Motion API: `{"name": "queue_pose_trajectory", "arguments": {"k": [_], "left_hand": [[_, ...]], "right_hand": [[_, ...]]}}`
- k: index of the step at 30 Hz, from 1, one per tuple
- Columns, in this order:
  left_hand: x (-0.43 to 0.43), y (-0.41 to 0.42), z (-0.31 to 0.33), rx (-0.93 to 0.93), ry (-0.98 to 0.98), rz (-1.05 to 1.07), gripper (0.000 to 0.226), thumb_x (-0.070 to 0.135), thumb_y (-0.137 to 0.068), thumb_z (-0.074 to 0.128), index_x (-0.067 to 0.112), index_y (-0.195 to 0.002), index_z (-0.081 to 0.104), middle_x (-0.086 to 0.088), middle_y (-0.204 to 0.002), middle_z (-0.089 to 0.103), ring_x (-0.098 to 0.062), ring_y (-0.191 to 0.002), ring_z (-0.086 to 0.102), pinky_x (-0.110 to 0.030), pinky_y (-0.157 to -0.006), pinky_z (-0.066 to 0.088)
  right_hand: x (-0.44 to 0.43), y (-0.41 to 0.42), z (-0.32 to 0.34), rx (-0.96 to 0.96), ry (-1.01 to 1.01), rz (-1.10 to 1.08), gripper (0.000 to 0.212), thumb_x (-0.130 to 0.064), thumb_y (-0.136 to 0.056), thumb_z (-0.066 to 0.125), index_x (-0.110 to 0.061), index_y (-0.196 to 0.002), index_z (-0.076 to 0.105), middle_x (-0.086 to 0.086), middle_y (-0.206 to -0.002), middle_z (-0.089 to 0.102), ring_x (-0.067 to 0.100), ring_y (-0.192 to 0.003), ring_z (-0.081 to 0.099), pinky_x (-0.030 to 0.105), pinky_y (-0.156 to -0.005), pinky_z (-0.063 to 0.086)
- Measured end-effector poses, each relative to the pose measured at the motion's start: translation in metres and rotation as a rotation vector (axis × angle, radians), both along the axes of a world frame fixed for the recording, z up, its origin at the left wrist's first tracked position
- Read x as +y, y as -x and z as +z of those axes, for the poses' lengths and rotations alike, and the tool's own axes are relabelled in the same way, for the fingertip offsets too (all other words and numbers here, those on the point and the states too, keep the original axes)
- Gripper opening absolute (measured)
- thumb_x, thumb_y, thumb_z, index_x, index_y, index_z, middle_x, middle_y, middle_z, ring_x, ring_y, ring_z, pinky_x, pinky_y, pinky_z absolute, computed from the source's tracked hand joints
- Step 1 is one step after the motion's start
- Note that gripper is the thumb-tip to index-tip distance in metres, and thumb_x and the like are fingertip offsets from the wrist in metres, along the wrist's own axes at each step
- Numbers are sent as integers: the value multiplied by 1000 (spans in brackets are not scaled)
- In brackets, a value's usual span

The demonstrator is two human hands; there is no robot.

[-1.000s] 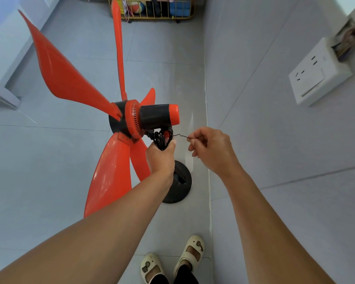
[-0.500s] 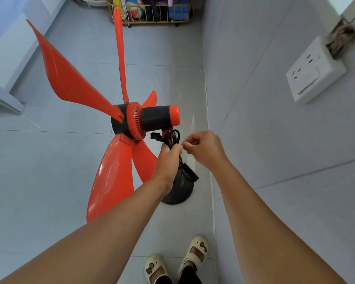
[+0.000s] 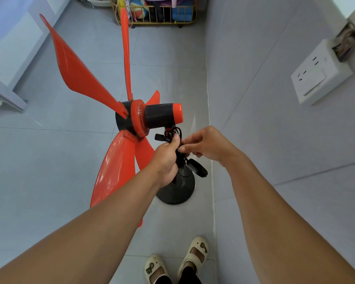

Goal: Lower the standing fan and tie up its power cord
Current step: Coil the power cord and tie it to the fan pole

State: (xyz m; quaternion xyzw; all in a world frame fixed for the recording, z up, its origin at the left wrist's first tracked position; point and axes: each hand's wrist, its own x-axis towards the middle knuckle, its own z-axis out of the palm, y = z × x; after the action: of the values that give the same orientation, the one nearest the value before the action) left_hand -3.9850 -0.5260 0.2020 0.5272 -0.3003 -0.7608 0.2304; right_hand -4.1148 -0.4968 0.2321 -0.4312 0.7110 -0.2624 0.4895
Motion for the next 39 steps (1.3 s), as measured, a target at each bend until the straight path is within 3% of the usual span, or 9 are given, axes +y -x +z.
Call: {"name": "queue_pose_trajectory", "arguments": {"k": [4,8,10,14,18,22,27,32,39], "left_hand": [[-2,0,1,-9,-11,-12,38,34,-103,42,5,-97,66,-7,-81,77,-30,-106,65,-45,-110,43],[-4,0,1,-148,34,-140,52,42,-103,37,3,-134,53,-14,-134,60,-27,-137,46,-44,-119,30],[-5,0,1,-148,26,-130,53,42,-103,37,2,-133,53,-16,-139,56,-27,-138,44,-44,-118,30],[-7,0,0,-48,-35,-36,41,37,-103,41,3,-112,61,-18,-127,63,-29,-127,56,-45,-115,36],[-2,-4,5,64,-68,-46,40,33,-104,39,2,-122,59,-13,-117,68,-26,-116,63,-45,-112,40],[-5,-11,12,-152,96,-296,44,39,-104,38,6,-123,59,-10,-119,68,-24,-116,64,-43,-109,44],[-17,-13,18,-563,365,-555,57,53,-97,44,1,-101,69,-16,-102,72,-27,-96,68,-40,-92,54],[-18,-16,17,-569,424,-492,54,51,-93,56,8,-60,55,-7,-57,55,-14,-53,50,-27,-59,40],[-23,-19,12,-437,252,-419,43,44,-90,64,4,-74,61,-5,-61,50,-11,-49,45,-20,-50,43]], "right_hand": [[-3,-7,-4,118,34,2,12,-23,-75,82,-17,-86,80,-4,-58,68,-2,-41,53,11,-48,39],[-3,-14,-6,150,51,-45,12,-25,-76,81,-16,-84,80,9,-68,72,7,-51,55,23,-58,51],[-2,-17,-7,133,51,-81,14,-24,-75,82,-14,-85,80,7,-67,71,10,-53,58,28,-64,56],[-3,-21,-9,142,57,-152,16,-26,-72,85,-14,-80,79,3,-65,71,12,-55,62,30,-65,59],[-5,-21,-9,246,63,-101,20,-29,-69,86,-11,-74,77,10,-70,73,22,-62,69,38,-68,61],[-5,-19,-9,324,67,-42,23,-30,-69,84,-10,-78,77,11,-76,73,26,-72,71,40,-71,61],[-5,-11,-6,357,81,32,12,-26,-74,81,-17,-80,77,-3,-68,69,9,-61,62,16,-52,46],[-8,-5,-1,313,57,121,9,-26,-78,79,-19,-81,74,-8,-61,62,4,-54,54,9,-46,37],[-7,-9,-4,330,74,151,17,-25,-79,78,-12,-91,77,8,-74,70,14,-65,59,23,-60,45]]}}
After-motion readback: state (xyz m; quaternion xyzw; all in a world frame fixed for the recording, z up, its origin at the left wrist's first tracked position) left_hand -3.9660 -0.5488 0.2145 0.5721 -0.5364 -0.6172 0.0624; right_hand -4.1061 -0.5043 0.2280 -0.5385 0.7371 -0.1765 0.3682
